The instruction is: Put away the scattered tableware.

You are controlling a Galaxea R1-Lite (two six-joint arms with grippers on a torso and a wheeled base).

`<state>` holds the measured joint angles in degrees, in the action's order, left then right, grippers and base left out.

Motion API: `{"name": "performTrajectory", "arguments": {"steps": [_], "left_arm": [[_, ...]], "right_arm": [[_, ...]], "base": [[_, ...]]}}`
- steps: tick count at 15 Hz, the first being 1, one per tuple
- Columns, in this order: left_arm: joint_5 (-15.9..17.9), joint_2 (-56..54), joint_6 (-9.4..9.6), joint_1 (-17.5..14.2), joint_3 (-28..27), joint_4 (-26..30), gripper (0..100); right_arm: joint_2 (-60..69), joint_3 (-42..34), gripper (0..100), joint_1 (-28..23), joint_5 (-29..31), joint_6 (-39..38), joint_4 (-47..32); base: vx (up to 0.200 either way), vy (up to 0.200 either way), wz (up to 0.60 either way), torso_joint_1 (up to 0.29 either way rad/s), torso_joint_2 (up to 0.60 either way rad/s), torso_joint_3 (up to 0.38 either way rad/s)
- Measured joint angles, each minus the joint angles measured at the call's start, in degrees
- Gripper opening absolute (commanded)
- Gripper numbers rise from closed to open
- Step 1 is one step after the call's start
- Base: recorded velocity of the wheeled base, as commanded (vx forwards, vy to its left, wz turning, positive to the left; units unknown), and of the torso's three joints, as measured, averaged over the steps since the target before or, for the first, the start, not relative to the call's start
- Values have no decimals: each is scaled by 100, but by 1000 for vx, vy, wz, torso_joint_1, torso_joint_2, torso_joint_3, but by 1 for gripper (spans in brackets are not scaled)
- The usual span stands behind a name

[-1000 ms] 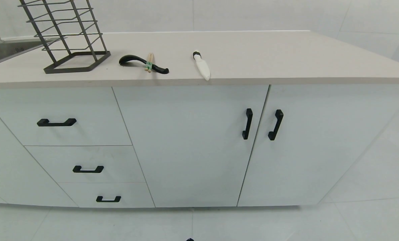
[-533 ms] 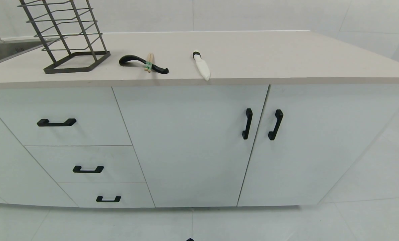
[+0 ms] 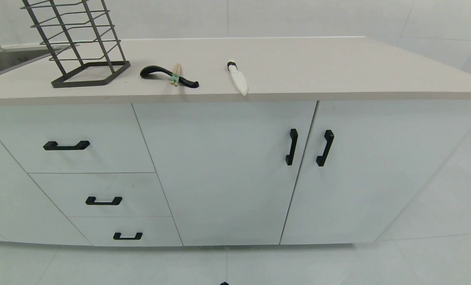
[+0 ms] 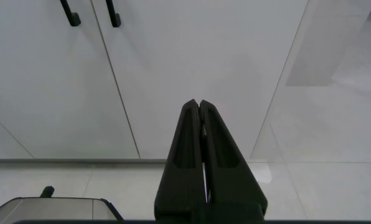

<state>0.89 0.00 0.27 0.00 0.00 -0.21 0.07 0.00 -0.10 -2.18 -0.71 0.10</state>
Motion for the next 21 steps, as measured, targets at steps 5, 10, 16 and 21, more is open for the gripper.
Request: {"name": "performTrajectory", "arguments": {"steps": [5,10,16,21], "left_arm": [[0,0,6,0,0,-4,100],[0,0,6,2,0,-1,100],[0,0,9,0,0,-6,100],[-2,0,5,0,0,2,100]], "right_arm": [[0,0,0,-1,0,0,-15],[0,0,0,-1,0,2,-7],[0,0,0,0,2,0,-15],[0,0,0,-1,-2,-2,-7]], "base": [[0,120,0,2,3,0],[0,0,0,0,0,0],[0,0,500,3,2,1],[0,0,0,0,0,0]]}}
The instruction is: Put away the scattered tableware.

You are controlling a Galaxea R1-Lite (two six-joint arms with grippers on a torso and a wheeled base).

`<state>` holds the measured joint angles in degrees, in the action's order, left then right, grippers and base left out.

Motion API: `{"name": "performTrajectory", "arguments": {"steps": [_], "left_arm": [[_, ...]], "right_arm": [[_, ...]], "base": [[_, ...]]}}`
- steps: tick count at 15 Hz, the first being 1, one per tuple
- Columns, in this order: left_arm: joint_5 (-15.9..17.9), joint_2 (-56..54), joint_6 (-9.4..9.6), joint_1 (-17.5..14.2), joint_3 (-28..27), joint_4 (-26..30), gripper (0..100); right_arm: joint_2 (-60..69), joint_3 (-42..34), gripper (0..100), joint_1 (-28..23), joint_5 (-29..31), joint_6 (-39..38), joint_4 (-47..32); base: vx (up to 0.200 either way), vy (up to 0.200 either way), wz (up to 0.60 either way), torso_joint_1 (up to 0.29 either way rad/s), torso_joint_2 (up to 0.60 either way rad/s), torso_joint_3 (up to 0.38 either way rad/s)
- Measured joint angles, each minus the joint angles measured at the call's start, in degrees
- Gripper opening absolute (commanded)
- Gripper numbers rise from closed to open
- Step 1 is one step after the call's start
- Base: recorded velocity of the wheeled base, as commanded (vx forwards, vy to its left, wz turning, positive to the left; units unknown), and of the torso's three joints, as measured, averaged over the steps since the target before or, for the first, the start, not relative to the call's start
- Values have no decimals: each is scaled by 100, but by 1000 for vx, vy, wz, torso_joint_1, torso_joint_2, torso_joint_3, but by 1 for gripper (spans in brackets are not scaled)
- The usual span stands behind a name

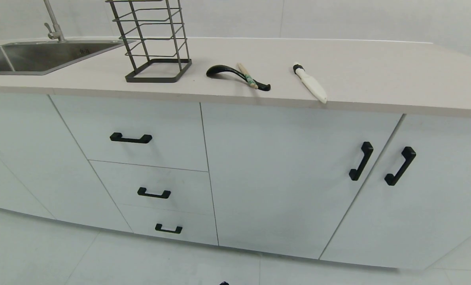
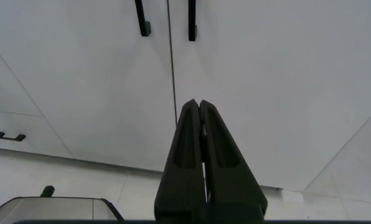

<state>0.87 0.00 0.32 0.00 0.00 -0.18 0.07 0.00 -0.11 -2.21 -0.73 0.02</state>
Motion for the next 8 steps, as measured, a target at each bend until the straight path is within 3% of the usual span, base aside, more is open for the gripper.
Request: {"name": "performTrajectory", "arguments": {"steps": [8], "left_arm": [[2,0,-7,0,0,-4,100]], "right_arm": [[0,0,0,-2,5,-6,-5]], "base": [[0,200,0,1,2,2]]}}
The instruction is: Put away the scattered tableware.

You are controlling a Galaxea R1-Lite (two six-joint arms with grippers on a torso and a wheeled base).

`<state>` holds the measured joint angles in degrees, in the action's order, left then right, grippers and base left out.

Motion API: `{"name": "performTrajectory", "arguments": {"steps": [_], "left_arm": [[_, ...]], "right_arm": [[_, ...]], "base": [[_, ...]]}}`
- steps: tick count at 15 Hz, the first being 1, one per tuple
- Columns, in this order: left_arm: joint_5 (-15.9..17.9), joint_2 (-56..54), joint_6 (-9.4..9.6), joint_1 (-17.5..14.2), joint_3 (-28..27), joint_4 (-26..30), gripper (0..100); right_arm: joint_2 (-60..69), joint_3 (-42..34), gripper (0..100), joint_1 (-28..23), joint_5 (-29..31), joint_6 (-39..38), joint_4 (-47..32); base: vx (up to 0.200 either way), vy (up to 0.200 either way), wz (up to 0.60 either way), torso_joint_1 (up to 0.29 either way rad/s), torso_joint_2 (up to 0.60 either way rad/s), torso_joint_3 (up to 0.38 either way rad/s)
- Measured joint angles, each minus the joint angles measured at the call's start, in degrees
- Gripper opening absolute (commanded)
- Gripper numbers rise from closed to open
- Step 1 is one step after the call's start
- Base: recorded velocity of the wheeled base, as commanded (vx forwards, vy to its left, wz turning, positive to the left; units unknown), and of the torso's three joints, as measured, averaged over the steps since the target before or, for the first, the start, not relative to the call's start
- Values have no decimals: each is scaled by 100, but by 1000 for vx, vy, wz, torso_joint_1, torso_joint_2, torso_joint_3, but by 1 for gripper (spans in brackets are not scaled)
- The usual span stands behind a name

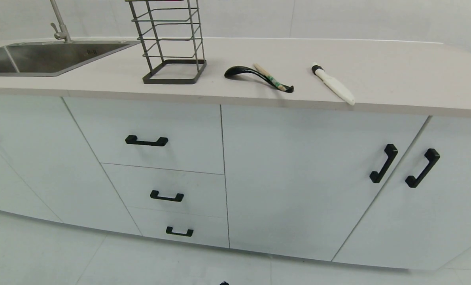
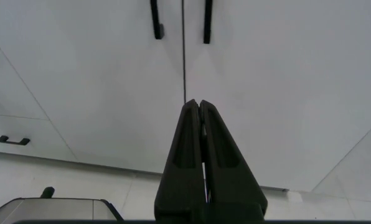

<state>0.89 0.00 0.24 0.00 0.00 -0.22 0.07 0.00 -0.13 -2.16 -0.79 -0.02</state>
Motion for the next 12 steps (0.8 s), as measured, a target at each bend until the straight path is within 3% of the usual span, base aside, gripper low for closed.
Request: {"name": "performTrajectory", "arguments": {"steps": [4,12], "left_arm": [[0,0,0,0,0,-2,100],[0,0,0,5,0,0,100]], "right_arm": [[0,0,0,-2,-2,1,2],[0,0,0,-2,-2,0,2]], "base": [[0,200,0,5,0,4],[0,0,0,0,0,0]]}}
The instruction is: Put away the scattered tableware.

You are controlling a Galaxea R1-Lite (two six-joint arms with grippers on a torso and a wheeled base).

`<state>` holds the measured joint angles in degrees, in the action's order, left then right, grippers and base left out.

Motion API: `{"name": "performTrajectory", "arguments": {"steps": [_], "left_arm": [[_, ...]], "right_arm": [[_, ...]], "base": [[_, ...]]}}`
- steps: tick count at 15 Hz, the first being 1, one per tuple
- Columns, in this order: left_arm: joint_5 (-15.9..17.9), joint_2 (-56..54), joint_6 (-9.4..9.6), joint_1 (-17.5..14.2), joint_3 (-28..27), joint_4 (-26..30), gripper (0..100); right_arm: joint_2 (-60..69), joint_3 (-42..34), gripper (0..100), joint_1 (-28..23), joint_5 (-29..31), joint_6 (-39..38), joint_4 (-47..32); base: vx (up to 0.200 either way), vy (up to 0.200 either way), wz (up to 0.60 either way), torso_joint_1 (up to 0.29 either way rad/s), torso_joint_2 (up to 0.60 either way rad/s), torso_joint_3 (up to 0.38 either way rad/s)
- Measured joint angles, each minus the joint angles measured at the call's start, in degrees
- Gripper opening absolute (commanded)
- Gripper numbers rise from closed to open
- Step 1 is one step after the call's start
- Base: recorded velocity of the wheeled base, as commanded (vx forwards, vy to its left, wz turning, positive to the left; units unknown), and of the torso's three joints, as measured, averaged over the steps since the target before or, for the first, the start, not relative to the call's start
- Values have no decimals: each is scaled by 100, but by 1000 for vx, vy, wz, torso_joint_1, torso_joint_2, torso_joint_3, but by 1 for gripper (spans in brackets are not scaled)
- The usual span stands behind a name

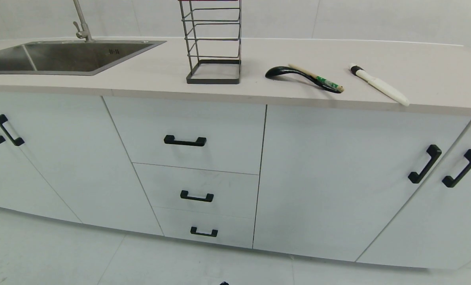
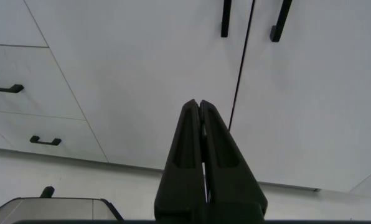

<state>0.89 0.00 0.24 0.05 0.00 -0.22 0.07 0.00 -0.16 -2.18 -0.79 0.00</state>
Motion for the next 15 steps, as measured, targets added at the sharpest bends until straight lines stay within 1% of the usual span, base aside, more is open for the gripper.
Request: {"name": "performTrajectory", "arguments": {"steps": [12,14,15], "left_arm": [[6,0,11,-5,0,-10,100],[63,0,2,-5,0,-5,100],[154,0,9,-5,0,-2,100]], "right_arm": [[0,0,0,0,0,0,0],[0,0,0,0,0,1,0],[0,0,0,2,0,0,0]], "base": [[0,0,0,0,0,0],[0,0,0,0,0,0],[0,0,0,0,0,0]]}}
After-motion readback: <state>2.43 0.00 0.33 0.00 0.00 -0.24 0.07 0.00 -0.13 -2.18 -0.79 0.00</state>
